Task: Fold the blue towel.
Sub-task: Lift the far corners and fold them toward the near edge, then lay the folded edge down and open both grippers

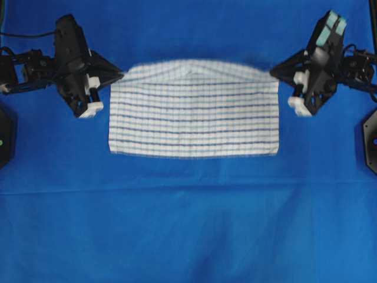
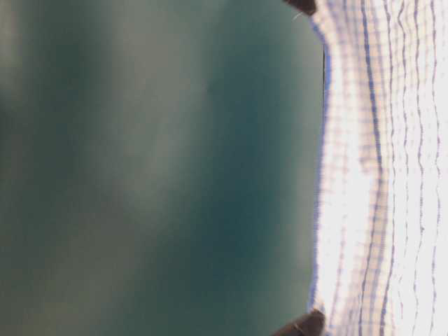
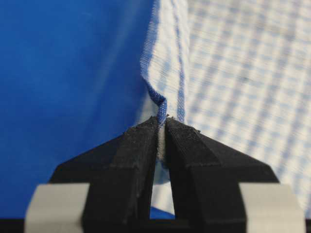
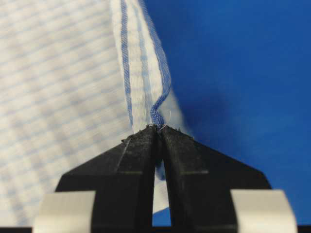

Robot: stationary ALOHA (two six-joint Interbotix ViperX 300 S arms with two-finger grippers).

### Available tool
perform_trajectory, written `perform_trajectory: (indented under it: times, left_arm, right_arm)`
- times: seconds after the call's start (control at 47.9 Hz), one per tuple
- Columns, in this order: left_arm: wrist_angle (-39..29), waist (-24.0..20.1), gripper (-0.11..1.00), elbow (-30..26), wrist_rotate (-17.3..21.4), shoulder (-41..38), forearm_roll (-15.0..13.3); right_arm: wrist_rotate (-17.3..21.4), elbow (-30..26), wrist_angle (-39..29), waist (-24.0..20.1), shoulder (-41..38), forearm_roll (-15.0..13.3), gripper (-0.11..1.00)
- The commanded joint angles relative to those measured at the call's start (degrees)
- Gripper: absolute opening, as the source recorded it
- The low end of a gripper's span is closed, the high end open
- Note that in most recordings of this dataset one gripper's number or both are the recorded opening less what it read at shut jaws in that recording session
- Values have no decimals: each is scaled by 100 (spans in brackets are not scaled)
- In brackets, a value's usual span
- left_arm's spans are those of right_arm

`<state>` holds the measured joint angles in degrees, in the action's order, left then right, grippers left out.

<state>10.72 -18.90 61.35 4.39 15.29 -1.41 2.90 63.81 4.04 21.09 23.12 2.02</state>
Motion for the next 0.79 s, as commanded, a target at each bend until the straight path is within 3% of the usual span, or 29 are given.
perform_trajectory:
  times: [0.0,0.209,0.397,0.773]
  left_arm:
    - [26,325,5,70,-26,167,-9]
    - [0,976,5,246,-167,308,-18]
    - [-158,1459,5,299,-562,325,-18]
    - [-167,1608,6,325,-914,281,-18]
  right_arm:
    - [114,9,-132,-325,176,70,6]
    - [606,114,-360,-1099,299,70,6]
    - [949,132,-387,-1723,281,70,6]
    - [1090,141,-396,-1934,132,70,6]
